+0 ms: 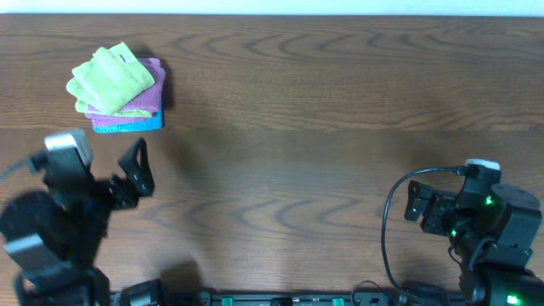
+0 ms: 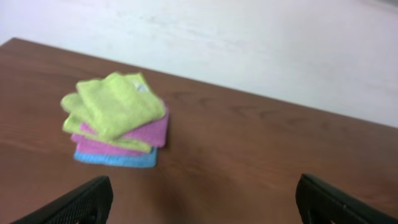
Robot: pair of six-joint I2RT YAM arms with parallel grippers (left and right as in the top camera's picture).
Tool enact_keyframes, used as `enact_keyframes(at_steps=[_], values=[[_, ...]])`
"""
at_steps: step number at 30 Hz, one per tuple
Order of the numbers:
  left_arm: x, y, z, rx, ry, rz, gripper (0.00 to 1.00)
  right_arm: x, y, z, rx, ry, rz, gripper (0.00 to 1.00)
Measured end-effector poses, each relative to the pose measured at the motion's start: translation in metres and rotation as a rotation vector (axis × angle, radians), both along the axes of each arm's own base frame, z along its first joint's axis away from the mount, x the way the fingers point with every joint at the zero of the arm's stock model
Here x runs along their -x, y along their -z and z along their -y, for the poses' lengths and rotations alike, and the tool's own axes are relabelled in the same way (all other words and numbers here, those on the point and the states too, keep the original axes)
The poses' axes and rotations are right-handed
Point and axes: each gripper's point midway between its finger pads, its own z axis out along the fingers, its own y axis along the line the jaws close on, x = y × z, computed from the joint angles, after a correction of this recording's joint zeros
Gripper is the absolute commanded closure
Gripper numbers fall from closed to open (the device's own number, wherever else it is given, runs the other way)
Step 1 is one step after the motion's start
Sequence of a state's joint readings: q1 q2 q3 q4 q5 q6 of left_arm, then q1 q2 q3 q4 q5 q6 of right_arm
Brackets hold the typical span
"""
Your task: Fold the cloth
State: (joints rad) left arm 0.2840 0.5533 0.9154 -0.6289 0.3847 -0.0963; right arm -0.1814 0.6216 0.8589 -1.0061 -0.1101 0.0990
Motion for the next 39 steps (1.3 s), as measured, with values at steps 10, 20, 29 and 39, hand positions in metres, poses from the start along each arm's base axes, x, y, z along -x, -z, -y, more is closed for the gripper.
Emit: enact_keyframes(at_steps=[10,20,29,39], values=[[0.033,0.1,0.01,-0.071,0.015,0.023,0.05,0.0,0.001,0.0,0.001,0.002,-0.002,0.01],[0.034,0.162,0.016,-0.141,0.065,-0.056,0.05,0.0,0.001,0.001,0.001,0.002,-0.002,0.01],[0.052,0.197,0.0,-0.189,-0.015,-0.223,0.05,0.0,0.001,0.001,0.001,0.002,-0.002,0.01],[0.061,0.231,-0.008,-0.217,-0.049,-0.339,0.05,0.0,0.001,0.001,0.001,0.002,-0.002,0.01]])
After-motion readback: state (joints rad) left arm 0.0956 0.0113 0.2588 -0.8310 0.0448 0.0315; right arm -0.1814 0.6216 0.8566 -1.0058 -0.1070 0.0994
